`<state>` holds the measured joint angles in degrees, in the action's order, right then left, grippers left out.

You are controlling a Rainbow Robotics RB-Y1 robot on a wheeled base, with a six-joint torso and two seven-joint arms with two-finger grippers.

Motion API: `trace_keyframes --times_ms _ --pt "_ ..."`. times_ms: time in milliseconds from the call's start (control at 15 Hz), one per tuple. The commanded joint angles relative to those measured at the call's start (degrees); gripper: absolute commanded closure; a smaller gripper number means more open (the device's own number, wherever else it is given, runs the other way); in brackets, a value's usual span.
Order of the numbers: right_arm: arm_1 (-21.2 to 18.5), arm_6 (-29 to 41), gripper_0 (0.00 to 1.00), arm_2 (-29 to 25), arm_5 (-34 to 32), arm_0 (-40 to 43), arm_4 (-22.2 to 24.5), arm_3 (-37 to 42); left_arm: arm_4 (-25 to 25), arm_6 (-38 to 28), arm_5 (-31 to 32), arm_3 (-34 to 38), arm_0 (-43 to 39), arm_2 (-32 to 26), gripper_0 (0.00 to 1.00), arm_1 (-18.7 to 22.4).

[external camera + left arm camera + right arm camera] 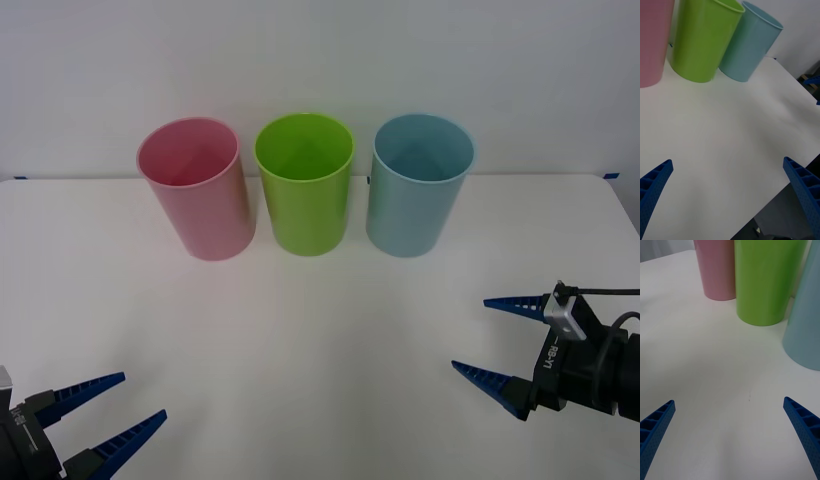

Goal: Put cans in the blue bin and PET bottles in the pink bin and trash in the green bin.

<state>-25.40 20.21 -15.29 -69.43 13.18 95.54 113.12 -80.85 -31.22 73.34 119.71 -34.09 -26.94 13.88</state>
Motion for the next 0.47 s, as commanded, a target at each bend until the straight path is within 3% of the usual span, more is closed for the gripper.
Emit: trace_keyframes --times_ms 67,467 --pt "0.0 0.0 0.0 0.0 0.0 0.0 0.0 0.0 0.1 0.0 0.0 0.0 0.0 0.0 0.0 0.0" --pt "0.0 0.0 0.0 0.0 0.0 0.0 0.0 0.0 0.1 0.0 0.0 0.0 0.0 0.0 0.0 0.0"
